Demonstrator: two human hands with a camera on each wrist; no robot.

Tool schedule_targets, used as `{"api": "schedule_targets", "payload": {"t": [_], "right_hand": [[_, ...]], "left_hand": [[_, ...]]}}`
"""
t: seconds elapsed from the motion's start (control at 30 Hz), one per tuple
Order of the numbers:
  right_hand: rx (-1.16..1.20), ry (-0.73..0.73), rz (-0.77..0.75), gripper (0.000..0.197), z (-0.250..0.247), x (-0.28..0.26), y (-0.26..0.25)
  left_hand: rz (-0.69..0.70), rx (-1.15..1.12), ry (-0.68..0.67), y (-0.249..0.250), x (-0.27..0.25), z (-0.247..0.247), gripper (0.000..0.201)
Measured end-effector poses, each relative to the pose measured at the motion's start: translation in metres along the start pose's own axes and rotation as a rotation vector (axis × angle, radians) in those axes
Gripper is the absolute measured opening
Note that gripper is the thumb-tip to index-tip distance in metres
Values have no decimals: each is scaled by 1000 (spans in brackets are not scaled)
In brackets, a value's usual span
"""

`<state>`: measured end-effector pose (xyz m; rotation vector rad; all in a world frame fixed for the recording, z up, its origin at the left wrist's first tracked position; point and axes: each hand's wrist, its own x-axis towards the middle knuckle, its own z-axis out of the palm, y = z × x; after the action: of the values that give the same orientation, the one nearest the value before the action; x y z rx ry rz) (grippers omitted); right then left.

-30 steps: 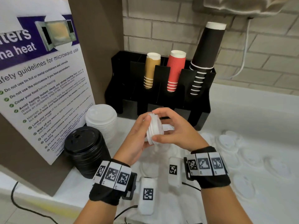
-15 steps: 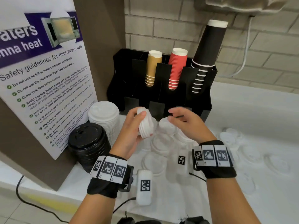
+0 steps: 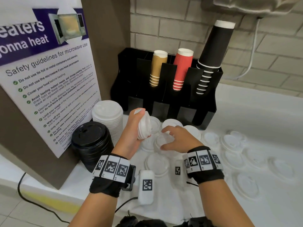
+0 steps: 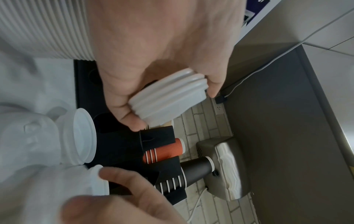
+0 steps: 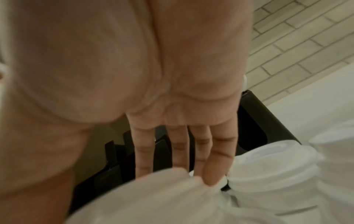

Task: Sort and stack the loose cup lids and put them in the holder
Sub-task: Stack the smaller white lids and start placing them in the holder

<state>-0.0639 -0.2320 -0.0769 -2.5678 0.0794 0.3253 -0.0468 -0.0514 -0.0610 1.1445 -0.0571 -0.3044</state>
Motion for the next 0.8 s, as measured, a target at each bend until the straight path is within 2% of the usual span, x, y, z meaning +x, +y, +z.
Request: {"api": "schedule_targets", "payload": {"t": [0.1, 0.17, 0.3, 0.4, 0.47, 0.57, 0.8], "right_hand": [[176, 107, -30, 58, -13, -6, 5], [276, 167, -41, 55, -21, -10, 8], [542, 210, -90, 47, -29, -19, 1], [723, 151, -237, 45, -29, -26, -15], [683, 134, -329, 49, -29, -29, -25], [563, 162, -407, 54, -27, -31, -33], [576, 166, -439, 55, -24, -33, -39]], "left_hand": [[36, -8, 9, -1, 2, 0, 16], [52, -11, 17, -2, 2, 0, 24], [51, 34, -18, -6, 0, 5, 22], [33, 87, -73, -9, -4, 10, 53], [25, 87, -115, -11, -5, 12, 64], [29, 86, -134, -10, -7, 13, 65], [43, 69, -155, -12, -7, 14, 60]]}}
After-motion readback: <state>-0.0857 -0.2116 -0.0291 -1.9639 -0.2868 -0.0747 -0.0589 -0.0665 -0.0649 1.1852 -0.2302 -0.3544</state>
